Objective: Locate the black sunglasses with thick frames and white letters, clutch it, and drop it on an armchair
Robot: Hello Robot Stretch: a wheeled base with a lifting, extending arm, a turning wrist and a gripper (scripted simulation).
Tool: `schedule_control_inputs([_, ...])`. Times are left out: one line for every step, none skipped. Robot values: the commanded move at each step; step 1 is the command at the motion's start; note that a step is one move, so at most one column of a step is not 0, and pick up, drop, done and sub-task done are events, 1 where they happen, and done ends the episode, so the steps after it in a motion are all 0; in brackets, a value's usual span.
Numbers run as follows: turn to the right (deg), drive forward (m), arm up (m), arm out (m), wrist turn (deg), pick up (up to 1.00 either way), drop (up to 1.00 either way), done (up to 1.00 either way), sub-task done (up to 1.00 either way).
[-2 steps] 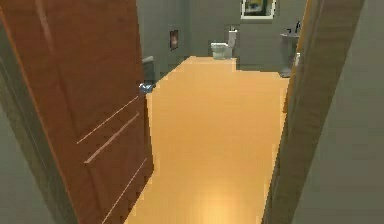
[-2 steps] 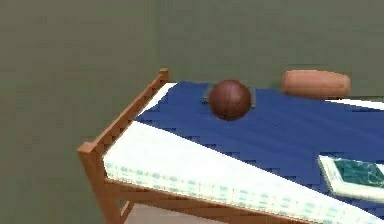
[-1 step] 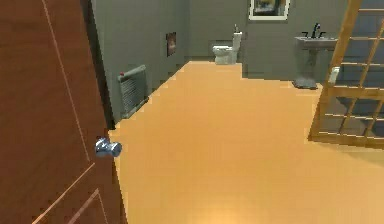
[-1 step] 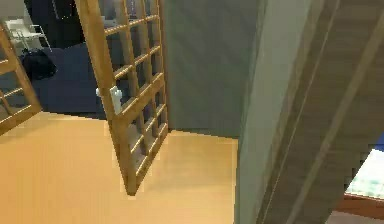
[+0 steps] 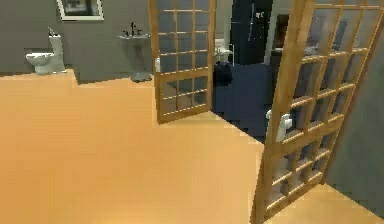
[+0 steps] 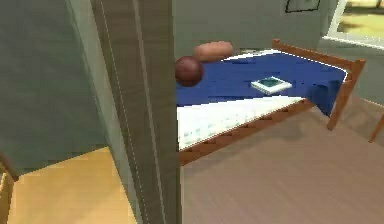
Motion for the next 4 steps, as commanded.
schedule_control_inputs([0.0,1.00,0.00,0.00,0.0,0.00,0.00,0.00,0.00])
schedule_control_inputs([21.0,0.00,0.00,0.00,0.0,0.00,0.00,0.00,0.00])
schedule_control_inputs([0.0,0.05,0.00,0.00,0.0,0.00,0.00,0.00,0.00])
schedule_control_inputs([-42.0,0.00,0.00,0.00,0.0,0.00,0.00,0.00,0.00])
